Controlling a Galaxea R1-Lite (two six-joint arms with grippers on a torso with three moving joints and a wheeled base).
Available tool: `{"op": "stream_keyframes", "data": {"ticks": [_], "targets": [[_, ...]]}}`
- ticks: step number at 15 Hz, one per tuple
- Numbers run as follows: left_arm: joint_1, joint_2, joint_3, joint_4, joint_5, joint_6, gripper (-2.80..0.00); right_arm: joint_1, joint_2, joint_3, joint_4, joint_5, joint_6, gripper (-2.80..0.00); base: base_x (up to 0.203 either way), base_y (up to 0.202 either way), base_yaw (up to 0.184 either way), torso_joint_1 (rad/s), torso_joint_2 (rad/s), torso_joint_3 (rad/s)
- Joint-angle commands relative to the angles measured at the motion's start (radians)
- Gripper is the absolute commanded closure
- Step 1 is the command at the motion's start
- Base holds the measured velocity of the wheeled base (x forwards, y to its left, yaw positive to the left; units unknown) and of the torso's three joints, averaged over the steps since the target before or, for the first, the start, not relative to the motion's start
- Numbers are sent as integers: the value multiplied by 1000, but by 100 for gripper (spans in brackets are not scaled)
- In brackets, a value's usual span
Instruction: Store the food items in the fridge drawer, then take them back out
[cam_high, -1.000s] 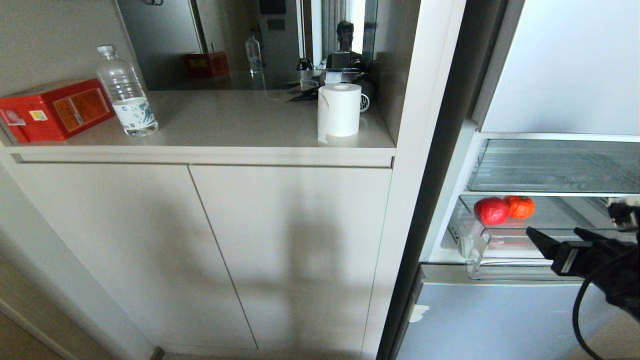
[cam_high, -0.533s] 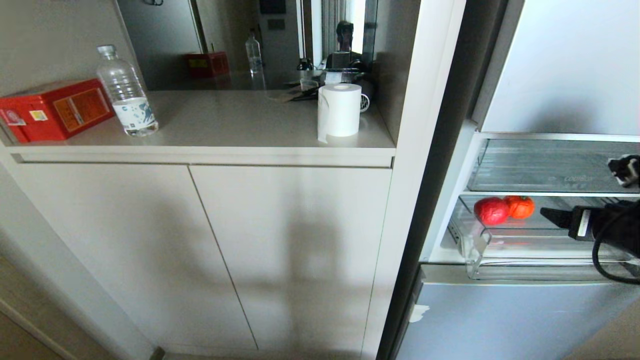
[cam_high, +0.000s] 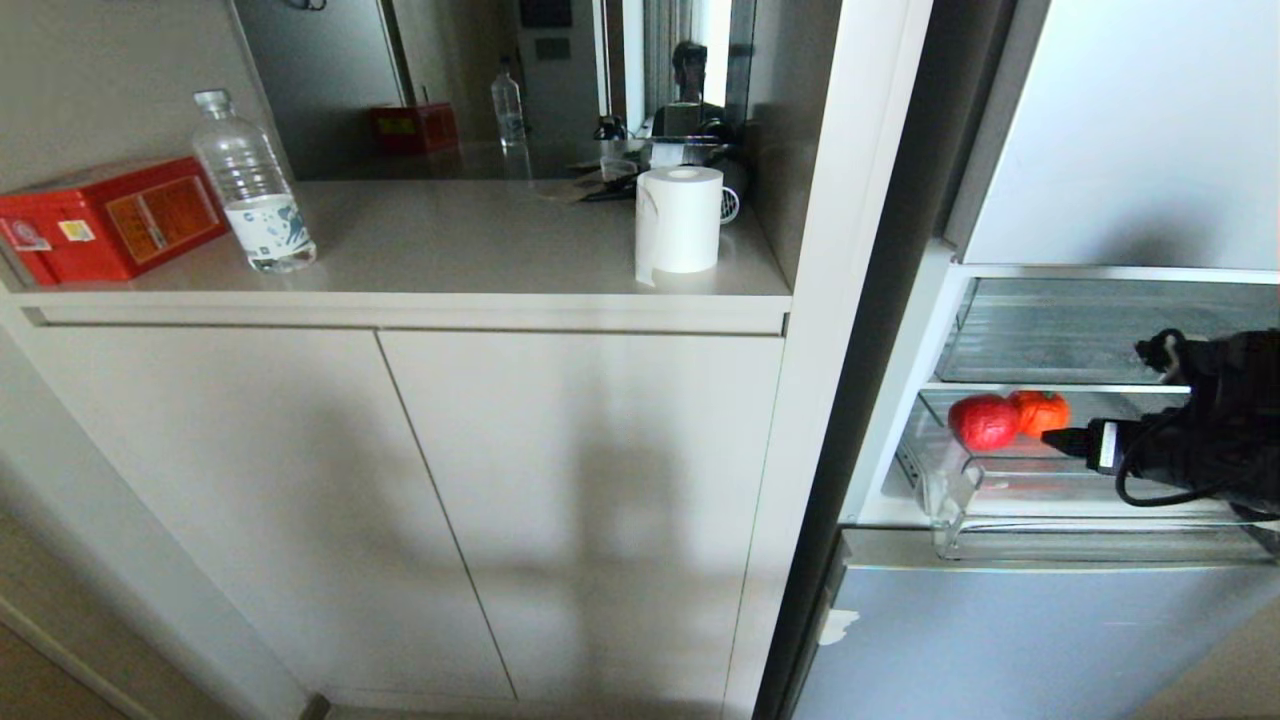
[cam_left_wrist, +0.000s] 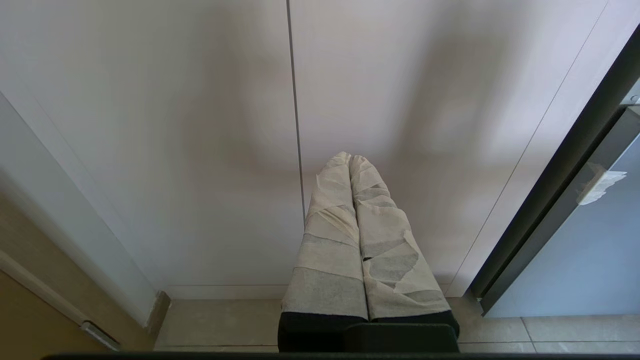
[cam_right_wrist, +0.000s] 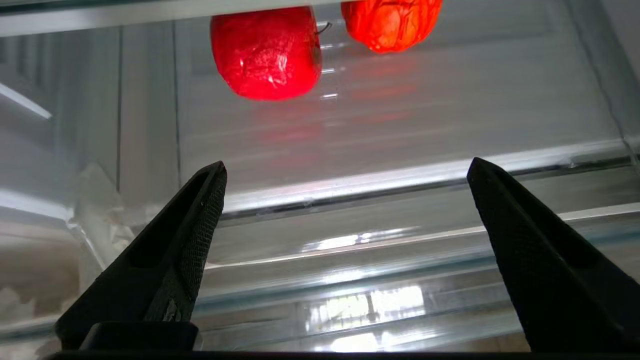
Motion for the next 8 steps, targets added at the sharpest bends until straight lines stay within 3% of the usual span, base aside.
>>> {"op": "stream_keyframes", "data": {"ticks": [1, 8], "targets": [[0, 0, 0, 0, 0, 0, 0, -3, 18, -34, 114, 1, 2, -280, 0, 0, 0, 0, 0, 0], [0, 0, 0, 0, 0, 0, 0, -56, -110, -53, 397, -1, -1, -280, 0, 0, 0, 0, 0, 0]]}}
